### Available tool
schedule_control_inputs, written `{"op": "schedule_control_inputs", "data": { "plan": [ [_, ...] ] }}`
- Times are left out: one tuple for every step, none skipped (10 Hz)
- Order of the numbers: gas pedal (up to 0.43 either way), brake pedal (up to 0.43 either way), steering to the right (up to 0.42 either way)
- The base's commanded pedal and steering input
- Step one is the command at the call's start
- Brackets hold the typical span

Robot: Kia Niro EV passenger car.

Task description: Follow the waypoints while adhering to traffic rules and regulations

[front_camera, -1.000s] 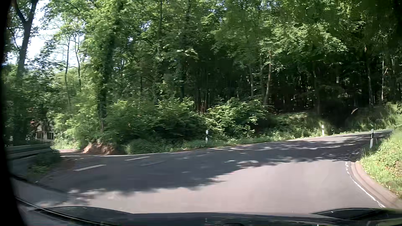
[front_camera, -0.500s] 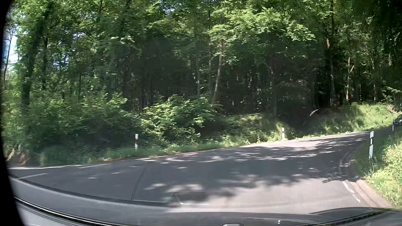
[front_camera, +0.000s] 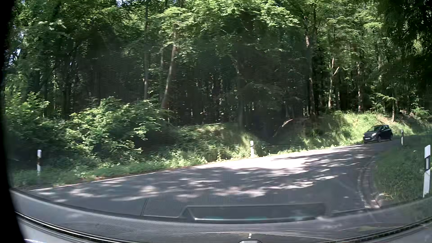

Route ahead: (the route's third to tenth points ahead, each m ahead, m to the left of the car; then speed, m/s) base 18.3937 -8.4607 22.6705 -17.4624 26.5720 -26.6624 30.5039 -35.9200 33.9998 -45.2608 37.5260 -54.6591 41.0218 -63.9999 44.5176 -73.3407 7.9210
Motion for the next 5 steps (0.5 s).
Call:
{"op": "schedule_control_inputs", "data": {
  "plan": [
    [0.177, 0.000, 0.233],
    [0.177, 0.000, 0.227],
    [0.177, 0.000, 0.221],
    [0.197, 0.000, 0.221],
    [0.197, 0.000, 0.222]
  ]
}}
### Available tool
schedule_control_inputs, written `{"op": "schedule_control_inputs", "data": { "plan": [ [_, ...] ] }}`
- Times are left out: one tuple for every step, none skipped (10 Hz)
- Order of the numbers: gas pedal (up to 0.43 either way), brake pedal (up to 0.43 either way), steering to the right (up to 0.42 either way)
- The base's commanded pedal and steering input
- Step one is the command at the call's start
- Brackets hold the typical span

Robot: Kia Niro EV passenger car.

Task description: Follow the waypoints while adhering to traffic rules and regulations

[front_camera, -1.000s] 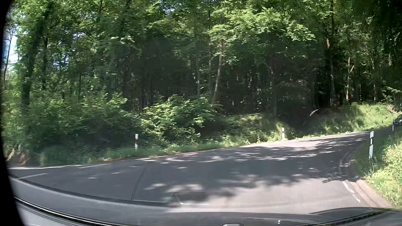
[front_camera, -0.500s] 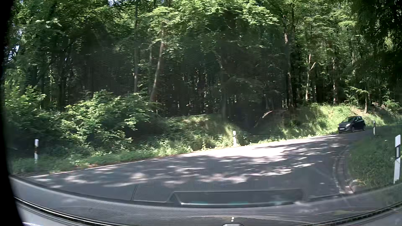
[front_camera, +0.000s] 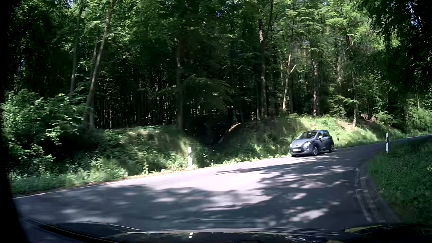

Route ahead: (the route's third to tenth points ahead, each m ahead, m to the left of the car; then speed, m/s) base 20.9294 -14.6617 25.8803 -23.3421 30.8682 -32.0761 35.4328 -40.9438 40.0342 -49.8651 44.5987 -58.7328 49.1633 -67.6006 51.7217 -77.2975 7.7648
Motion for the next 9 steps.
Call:
{"op": "schedule_control_inputs", "data": {
  "plan": [
    [0.197, 0.000, 0.231],
    [0.197, 0.000, 0.235],
    [0.228, 0.000, 0.230],
    [0.268, 0.000, 0.219],
    [0.268, 0.000, 0.213],
    [0.268, 0.000, 0.212],
    [0.268, 0.000, 0.211],
    [0.268, 0.000, 0.207],
    [0.268, 0.000, 0.202]
  ]
}}
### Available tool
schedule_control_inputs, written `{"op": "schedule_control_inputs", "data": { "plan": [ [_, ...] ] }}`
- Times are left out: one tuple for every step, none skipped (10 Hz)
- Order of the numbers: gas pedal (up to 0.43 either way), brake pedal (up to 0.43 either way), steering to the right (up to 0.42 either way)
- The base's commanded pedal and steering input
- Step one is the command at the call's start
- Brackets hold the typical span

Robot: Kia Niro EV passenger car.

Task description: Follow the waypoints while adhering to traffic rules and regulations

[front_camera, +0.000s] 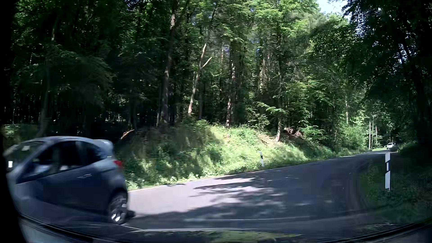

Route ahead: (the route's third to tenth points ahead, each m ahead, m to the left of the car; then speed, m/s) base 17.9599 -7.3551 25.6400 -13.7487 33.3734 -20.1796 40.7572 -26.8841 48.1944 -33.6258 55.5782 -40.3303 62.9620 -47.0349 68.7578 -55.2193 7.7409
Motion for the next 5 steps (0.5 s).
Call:
{"op": "schedule_control_inputs", "data": {
  "plan": [
    [0.268, 0.000, 0.200],
    [0.268, 0.000, 0.199],
    [0.268, 0.000, 0.194],
    [0.268, 0.000, 0.191],
    [0.268, 0.000, 0.188]
  ]
}}
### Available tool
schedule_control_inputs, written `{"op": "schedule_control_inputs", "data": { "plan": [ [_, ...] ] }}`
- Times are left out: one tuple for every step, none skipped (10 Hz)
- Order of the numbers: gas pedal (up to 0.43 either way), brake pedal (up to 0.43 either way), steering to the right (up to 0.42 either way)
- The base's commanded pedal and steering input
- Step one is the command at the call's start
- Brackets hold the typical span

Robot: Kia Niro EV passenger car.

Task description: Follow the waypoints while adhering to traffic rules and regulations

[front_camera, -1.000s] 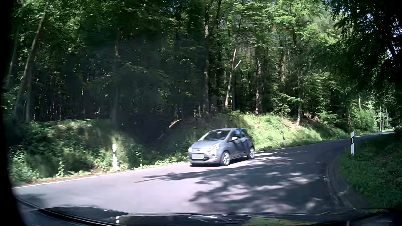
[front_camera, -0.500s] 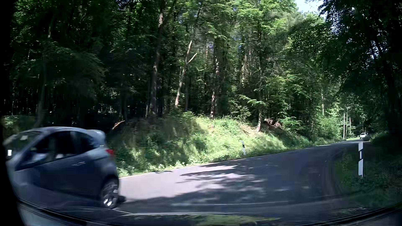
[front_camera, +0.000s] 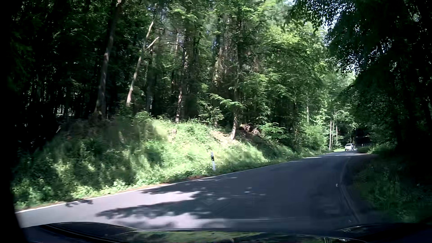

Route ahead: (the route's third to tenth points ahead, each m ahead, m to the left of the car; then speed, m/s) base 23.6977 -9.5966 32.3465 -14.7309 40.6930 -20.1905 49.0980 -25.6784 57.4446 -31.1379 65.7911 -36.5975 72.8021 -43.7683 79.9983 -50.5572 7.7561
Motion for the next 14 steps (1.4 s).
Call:
{"op": "schedule_control_inputs", "data": {
  "plan": [
    [0.268, 0.000, 0.184],
    [0.268, 0.000, 0.182],
    [0.268, 0.000, 0.182],
    [0.268, 0.000, 0.182],
    [0.280, 0.000, 0.180],
    [0.280, 0.000, 0.178],
    [0.280, 0.000, 0.174],
    [0.287, 0.000, 0.168],
    [0.299, 0.000, 0.166],
    [0.311, 0.000, 0.161],
    [0.311, 0.000, 0.146],
    [0.311, 0.000, 0.124],
    [0.311, 0.000, 0.111],
    [0.311, 0.000, 0.105]
  ]
}}
